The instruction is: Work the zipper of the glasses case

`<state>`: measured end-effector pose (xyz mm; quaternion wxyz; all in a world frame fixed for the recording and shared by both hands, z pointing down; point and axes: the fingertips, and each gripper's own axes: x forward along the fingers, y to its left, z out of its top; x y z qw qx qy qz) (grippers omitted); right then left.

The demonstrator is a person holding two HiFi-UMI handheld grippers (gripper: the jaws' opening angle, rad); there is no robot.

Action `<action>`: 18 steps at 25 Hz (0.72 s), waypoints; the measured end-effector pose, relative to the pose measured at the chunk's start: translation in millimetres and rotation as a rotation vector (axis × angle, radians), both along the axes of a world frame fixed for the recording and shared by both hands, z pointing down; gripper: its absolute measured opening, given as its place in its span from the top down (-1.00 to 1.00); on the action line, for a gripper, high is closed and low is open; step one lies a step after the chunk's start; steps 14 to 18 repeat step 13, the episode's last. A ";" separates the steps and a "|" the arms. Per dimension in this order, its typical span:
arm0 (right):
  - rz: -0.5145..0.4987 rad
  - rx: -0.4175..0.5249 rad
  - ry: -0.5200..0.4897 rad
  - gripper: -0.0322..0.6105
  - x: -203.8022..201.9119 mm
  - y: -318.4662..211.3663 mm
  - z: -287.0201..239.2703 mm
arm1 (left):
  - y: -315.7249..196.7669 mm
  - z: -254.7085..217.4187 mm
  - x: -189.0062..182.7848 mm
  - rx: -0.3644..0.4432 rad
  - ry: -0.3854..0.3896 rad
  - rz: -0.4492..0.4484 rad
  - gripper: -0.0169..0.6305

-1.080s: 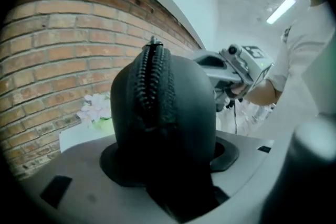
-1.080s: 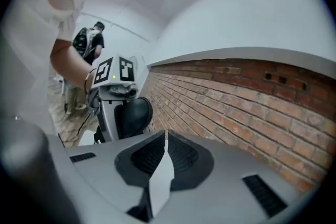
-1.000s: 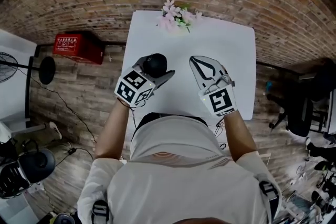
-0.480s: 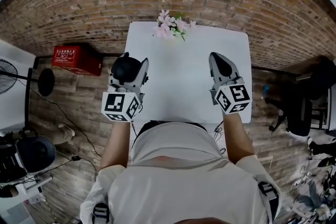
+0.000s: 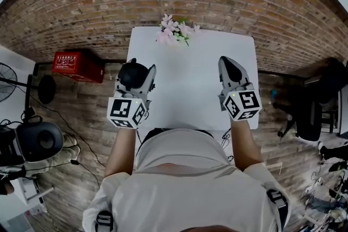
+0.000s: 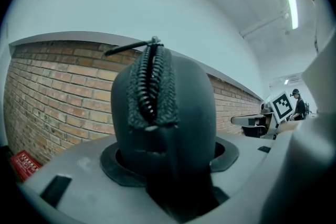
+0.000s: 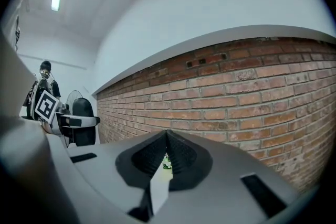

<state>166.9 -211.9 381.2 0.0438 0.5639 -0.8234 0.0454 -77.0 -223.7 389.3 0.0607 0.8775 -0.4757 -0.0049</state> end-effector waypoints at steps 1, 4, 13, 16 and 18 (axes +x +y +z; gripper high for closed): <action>-0.006 0.000 0.000 0.74 -0.7 0.6 0.9 | 0.1 0.4 2.0 0.000 -0.004 0.007 0.11; -0.026 0.001 0.007 0.74 -4.1 3.2 2.8 | 0.5 0.7 6.6 0.001 -0.012 0.022 0.11; -0.059 0.004 0.028 0.74 -11.2 7.1 5.8 | 0.2 2.8 10.9 -0.005 -0.018 0.036 0.11; -0.059 0.004 0.028 0.74 -11.2 7.1 5.8 | 0.2 2.8 10.9 -0.005 -0.018 0.036 0.11; -0.059 0.004 0.028 0.74 -11.2 7.1 5.8 | 0.2 2.8 10.9 -0.005 -0.018 0.036 0.11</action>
